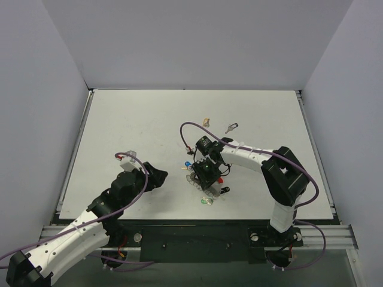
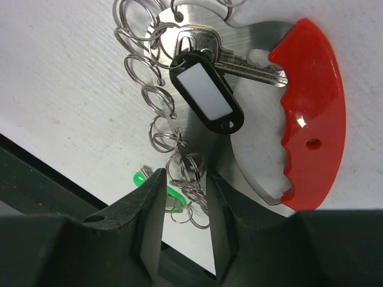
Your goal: Put the keys on the keyring
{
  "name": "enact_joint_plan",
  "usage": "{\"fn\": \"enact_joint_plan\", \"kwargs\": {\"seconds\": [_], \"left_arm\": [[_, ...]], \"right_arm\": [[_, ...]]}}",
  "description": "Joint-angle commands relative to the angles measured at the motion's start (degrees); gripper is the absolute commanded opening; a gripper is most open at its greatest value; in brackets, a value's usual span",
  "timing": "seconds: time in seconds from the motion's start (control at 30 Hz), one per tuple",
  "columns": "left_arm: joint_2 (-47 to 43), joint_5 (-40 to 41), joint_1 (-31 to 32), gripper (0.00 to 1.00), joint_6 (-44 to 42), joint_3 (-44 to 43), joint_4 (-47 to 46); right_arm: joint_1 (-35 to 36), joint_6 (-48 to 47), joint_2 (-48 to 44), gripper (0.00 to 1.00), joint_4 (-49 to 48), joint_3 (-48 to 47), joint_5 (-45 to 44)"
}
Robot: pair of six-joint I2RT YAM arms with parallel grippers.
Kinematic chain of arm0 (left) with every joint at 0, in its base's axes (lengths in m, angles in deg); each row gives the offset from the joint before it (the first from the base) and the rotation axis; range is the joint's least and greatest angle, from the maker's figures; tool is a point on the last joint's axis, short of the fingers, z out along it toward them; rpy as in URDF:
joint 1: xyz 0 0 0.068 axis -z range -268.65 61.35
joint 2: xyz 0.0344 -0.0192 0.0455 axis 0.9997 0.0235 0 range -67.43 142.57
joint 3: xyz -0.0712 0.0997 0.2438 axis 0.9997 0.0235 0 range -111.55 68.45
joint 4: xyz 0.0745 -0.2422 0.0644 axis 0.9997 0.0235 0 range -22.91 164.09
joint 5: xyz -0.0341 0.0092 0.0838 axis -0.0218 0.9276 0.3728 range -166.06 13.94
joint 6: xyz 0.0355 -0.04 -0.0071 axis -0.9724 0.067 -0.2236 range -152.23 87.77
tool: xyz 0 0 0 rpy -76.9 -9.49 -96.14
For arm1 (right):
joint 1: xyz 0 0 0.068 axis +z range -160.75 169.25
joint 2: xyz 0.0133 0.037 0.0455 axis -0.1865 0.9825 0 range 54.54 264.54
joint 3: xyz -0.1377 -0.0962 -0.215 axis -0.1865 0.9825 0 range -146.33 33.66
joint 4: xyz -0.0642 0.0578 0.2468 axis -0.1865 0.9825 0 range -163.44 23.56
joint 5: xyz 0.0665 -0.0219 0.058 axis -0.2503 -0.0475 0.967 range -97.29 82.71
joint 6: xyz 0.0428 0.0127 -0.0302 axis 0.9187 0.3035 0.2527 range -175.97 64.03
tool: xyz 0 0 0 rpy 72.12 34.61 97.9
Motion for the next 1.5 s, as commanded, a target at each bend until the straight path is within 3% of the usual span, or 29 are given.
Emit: {"fn": "enact_joint_plan", "kwargs": {"seconds": [0.0, 0.5, 0.6, 0.73, 1.0, 1.27, 1.37, 1.47], "left_arm": [[0.2, -1.0, -0.2, 0.81, -0.5, -0.7, -1.5], [0.0, -2.5, -0.2, 0.81, -1.8, -0.8, -3.3], [-0.3, -3.9, -0.2, 0.80, -2.7, -0.4, -4.9], [-0.7, -9.7, -0.1, 0.79, -6.4, 1.3, -13.6], [3.6, -16.9, 4.5, 0.67, -24.8, 0.0, -25.5], [12.4, -7.7, 17.7, 0.59, -52.5, -6.4, -27.1], [16.3, -6.1, 17.8, 0.57, -55.5, -8.0, -28.6], [19.8, -5.3, 17.9, 0.56, -56.5, -8.7, -31.3]], "right_arm": [[0.2, 1.2, 1.4, 0.27, 1.7, -1.5, 0.3], [0.0, 1.4, 0.8, 0.01, 1.7, -1.7, 0.5], [-0.9, 1.7, -0.5, 0.00, 1.6, -1.9, 3.5], [-3.3, 2.4, -2.7, 0.00, 1.5, -2.5, 9.4], [-10.9, 6.9, -8.1, 0.00, -0.7, -2.5, 23.6], [-18.8, 18.7, -14.2, 0.00, -9.9, 1.8, 33.1], [-20.7, 23.9, -16.0, 0.00, -17.2, 5.5, 35.6], [-21.0, 23.7, -17.3, 0.00, -18.5, 6.4, 35.9]]}}
